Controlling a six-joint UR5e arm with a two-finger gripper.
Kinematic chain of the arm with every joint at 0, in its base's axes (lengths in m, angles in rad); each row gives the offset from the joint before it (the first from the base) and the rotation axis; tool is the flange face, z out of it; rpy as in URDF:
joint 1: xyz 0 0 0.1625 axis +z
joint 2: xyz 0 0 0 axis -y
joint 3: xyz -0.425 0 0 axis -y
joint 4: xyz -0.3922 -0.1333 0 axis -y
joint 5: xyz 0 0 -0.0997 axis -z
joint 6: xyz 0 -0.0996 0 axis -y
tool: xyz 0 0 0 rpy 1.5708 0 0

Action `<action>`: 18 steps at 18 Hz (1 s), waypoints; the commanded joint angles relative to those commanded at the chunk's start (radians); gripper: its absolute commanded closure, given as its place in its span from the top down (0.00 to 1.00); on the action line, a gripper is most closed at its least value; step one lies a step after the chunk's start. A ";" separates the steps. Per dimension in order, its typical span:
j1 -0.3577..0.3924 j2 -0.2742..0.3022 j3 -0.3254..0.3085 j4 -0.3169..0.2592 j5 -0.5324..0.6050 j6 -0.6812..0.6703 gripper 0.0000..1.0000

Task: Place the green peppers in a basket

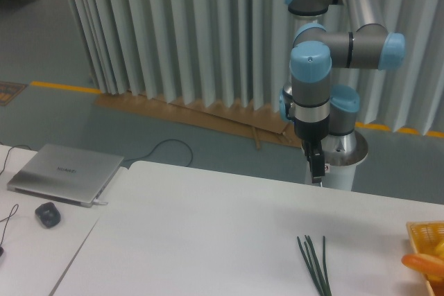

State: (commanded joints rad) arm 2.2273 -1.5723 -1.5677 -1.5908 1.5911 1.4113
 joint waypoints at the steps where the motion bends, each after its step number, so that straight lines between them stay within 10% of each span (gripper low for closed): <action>1: 0.002 0.000 0.002 0.000 -0.034 0.000 1.00; 18: 0.003 -0.005 -0.009 0.003 -0.053 -0.009 1.00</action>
State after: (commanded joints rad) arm 2.2304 -1.5769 -1.5769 -1.5877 1.5386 1.4021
